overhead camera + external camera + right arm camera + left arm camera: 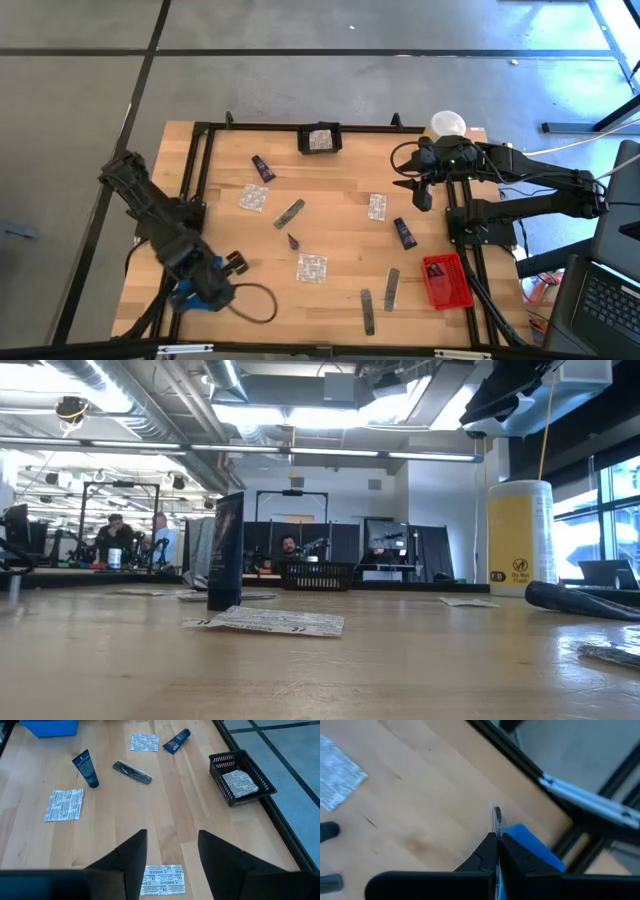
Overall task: Pick & Place Travel size toiletries
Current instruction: Put the black comb into the blue bin
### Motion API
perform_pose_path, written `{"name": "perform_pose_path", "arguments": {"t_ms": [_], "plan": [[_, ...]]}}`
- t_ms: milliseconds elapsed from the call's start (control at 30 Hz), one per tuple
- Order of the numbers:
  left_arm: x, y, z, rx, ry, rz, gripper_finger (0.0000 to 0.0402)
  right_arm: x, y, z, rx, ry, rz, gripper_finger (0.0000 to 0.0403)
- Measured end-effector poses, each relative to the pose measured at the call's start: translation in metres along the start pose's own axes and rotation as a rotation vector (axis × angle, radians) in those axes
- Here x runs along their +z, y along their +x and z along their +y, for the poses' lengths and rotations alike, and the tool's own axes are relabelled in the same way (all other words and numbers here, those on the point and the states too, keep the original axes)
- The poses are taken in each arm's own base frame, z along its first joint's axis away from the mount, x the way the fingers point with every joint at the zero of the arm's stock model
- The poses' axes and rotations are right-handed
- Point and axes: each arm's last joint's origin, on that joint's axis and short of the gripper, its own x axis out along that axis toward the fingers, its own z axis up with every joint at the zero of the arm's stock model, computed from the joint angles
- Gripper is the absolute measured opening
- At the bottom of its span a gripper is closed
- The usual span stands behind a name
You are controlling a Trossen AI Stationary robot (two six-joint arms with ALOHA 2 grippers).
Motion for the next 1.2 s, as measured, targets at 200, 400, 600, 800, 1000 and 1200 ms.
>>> {"name": "perform_pose_path", "arguments": {"t_ms": [200, 400, 600, 800, 1000, 1200], "plan": [[-0.001, 0.003, -0.023, 0.04, 0.036, 0.02, 0.0003, 0.0, 0.0, 0.0, 0.0, 0.0, 0.0, 0.0161], [-0.002, 0.005, -0.037, 0.059, 0.0, 0.021, 0.0003, 0.0, 0.0, 0.0, 0.001, 0.0, 0.0, 0.0151], [-0.011, 0.024, -0.045, 0.073, -0.041, 0.07, 0.0003, 0.0, 0.0, 0.0, 0.0, 0.0, 0.0, 0.0143], [-0.02, 0.051, -0.042, 0.053, -0.047, 0.096, 0.0003, 0.0, 0.0, 0.0, 0.0, 0.0, 0.0, 0.0136], [-0.029, 0.072, -0.038, 0.038, -0.025, 0.113, 0.0003, 0.0, 0.0, 0.0, 0.001, 0.0, 0.0, 0.0137], [-0.041, 0.084, -0.04, -0.036, 0.024, 0.156, 0.0003, 0.0, 0.0, 0.0, 0.0, 0.0, 0.0, 0.015]]}}
